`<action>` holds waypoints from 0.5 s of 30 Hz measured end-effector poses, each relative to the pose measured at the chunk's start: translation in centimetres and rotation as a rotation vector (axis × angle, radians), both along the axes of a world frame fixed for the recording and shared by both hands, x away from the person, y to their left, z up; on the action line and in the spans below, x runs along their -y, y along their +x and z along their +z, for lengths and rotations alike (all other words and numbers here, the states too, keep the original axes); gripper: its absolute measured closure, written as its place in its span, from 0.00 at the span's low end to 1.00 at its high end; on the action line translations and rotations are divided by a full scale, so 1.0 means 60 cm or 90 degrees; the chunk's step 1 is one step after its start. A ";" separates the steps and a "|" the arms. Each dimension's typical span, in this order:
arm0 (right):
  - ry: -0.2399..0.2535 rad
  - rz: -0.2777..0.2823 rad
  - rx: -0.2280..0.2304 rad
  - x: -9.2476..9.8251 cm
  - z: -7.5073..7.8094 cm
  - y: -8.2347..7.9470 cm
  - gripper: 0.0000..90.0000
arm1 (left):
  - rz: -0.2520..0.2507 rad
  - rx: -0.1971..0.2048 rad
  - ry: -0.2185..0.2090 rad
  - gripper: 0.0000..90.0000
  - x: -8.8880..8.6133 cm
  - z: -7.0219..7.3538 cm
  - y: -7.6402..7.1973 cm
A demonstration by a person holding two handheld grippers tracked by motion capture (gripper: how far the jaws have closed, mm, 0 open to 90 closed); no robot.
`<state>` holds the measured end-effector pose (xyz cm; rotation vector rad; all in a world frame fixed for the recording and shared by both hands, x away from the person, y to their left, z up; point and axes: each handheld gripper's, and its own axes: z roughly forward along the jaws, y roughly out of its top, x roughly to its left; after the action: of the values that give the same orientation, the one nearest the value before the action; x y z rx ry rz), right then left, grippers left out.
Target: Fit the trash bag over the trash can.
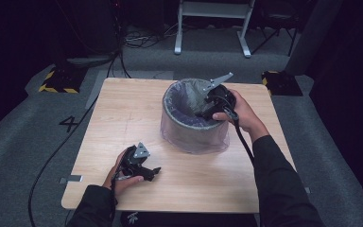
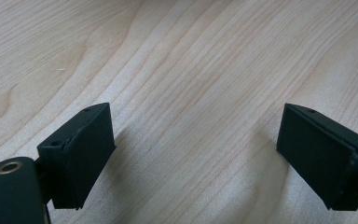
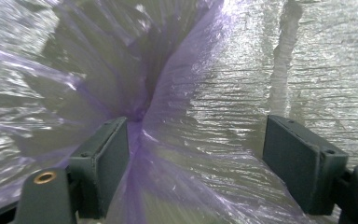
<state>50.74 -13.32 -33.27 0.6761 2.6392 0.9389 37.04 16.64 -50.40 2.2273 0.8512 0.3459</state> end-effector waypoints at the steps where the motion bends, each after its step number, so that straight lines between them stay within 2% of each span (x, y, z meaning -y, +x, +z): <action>1: -0.008 -0.004 0.001 -0.001 0.000 0.001 0.25 | 0.000 0.000 0.001 0.12 0.000 0.000 0.000; 6: -0.031 -0.015 -0.023 -0.005 -0.001 0.008 0.25 | 0.000 0.000 0.000 0.12 0.000 0.000 0.000; 15: -0.070 -0.023 -0.035 -0.012 -0.003 0.012 0.24 | 0.000 -0.001 0.000 0.12 0.000 0.000 0.000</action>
<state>51.45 -12.59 -33.44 0.7302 2.6938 0.7686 37.03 16.64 -50.40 2.2269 0.8521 0.3444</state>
